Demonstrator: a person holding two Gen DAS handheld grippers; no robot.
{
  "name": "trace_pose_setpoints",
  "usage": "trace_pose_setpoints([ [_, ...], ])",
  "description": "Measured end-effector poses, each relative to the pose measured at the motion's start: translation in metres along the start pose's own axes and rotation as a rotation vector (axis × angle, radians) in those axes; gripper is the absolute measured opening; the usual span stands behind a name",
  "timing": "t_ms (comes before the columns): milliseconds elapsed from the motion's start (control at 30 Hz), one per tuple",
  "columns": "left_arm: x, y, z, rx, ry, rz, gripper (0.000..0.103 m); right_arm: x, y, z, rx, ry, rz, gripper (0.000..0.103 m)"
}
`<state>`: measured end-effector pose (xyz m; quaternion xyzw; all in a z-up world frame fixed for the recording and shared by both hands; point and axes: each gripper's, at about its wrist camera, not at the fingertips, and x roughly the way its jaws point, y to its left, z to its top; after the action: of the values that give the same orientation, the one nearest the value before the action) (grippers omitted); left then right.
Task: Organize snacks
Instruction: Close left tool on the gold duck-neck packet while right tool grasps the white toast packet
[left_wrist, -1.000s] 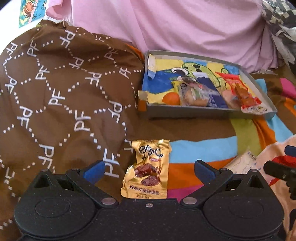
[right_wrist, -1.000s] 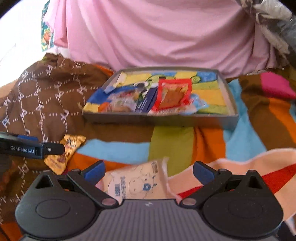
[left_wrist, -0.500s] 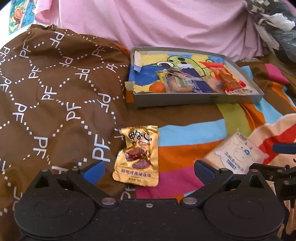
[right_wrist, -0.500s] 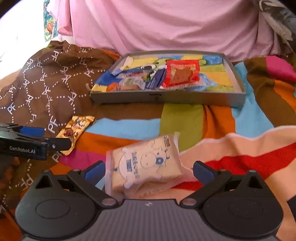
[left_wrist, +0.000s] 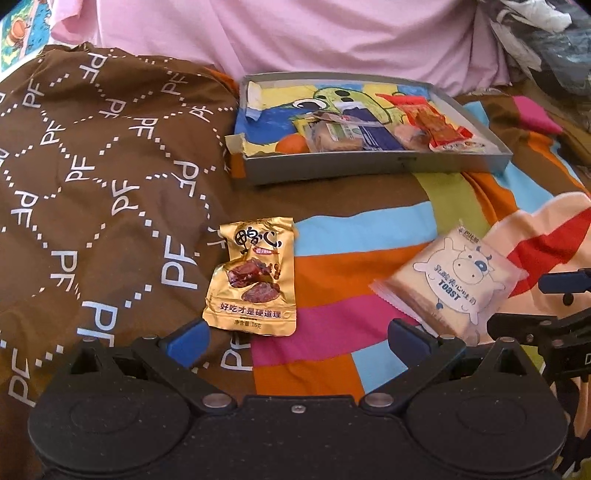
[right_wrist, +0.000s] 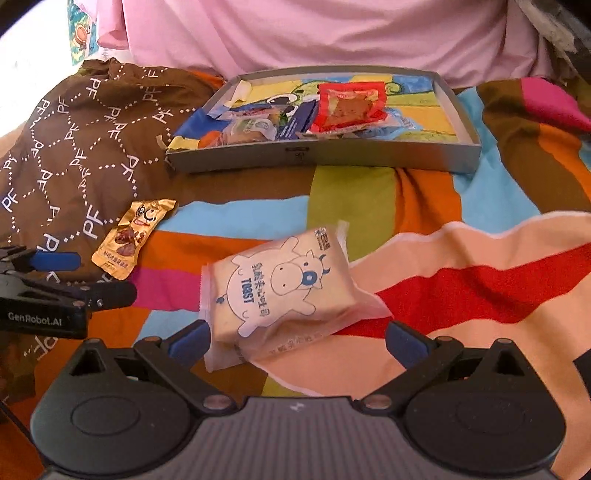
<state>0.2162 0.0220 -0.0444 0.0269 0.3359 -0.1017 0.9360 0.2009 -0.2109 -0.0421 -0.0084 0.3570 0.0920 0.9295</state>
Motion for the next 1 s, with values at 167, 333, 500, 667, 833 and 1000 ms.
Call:
trace_pose_setpoints([
  [167,0.01,0.004,0.004,0.017,0.011,0.003,0.102,0.009,0.0,-0.003,0.029,0.039,0.065,0.103],
  [333,0.027,0.011,0.013,0.029,0.034,0.005,0.102,0.023,0.002,-0.004,0.073,0.067,0.144,0.103],
  [500,0.044,0.012,0.026,0.081,0.032,-0.035,0.102,0.034,-0.009,0.002,0.158,0.029,0.216,0.103],
  [667,0.056,0.008,0.036,0.099,0.028,-0.064,0.1,0.042,-0.024,0.007,0.289,-0.018,0.251,0.102],
  [833,0.065,0.013,0.037,0.026,0.045,-0.069,0.095,0.047,-0.034,0.007,0.364,-0.062,0.251,0.094],
  [1000,0.064,0.011,0.035,-0.018,0.045,-0.043,0.091,0.044,-0.034,0.005,0.414,-0.093,0.221,0.08],
])
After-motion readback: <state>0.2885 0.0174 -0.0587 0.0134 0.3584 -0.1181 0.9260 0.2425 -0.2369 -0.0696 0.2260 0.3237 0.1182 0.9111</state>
